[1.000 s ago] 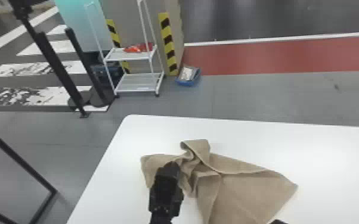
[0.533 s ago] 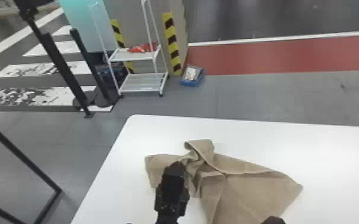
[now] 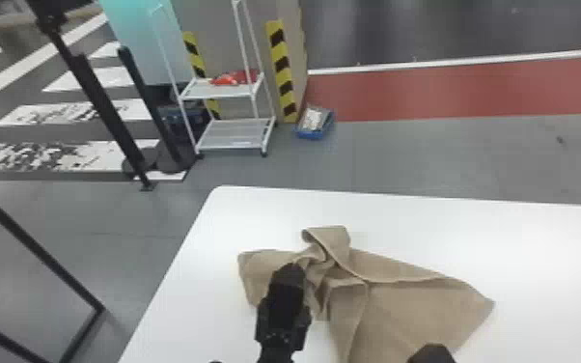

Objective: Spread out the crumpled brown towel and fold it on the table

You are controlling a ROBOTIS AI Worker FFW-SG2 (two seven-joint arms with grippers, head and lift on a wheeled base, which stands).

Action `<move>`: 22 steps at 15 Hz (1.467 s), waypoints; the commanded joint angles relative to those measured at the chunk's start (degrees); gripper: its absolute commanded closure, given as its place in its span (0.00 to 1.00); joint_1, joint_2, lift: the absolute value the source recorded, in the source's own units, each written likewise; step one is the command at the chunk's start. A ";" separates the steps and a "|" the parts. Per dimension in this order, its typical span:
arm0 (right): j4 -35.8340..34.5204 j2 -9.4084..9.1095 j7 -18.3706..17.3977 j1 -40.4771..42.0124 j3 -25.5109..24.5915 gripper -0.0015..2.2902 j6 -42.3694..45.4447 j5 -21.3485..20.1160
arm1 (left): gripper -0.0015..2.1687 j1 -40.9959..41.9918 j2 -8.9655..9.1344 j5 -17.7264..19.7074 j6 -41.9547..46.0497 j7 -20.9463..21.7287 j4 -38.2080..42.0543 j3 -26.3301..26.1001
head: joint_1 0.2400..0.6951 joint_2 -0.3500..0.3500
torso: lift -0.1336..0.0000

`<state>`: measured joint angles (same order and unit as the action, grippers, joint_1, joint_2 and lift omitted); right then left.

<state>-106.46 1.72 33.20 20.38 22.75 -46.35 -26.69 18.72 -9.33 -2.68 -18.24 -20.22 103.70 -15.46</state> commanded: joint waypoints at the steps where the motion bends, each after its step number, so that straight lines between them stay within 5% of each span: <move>1: 0.20 -0.05 0.55 -0.26 0.45 0.18 -0.02 0.58 | 0.63 -0.09 0.01 0.13 0.00 0.00 -0.07 0.08 | 1.00 0.88 | 1.00; 9: 2.92 -0.76 0.46 -3.16 3.00 0.21 -6.17 -2.49 | 0.63 -0.09 -0.07 0.22 0.17 0.00 -0.34 0.26 | 1.00 0.90 | 1.00; 11: 2.84 -0.76 0.46 -3.16 2.83 0.28 -6.17 -2.58 | 0.63 -0.18 -0.07 0.22 0.17 0.09 -0.34 0.35 | 1.00 0.90 | 1.00; 15: 0.38 -0.49 0.46 -2.01 0.45 0.44 -4.41 -2.40 | 0.63 -0.18 -0.07 0.13 0.17 -0.09 0.01 0.70 | 1.00 0.89 | 1.00; 22: -6.04 -0.41 0.46 1.33 -6.66 0.48 -0.55 -0.56 | 0.63 0.17 -0.43 -0.04 0.00 -0.17 1.33 1.31 | 1.00 0.83 | 1.00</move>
<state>-110.66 1.32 33.64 20.88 17.95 -47.43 -27.62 18.77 -9.57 -2.71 -18.23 -20.39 104.67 -14.50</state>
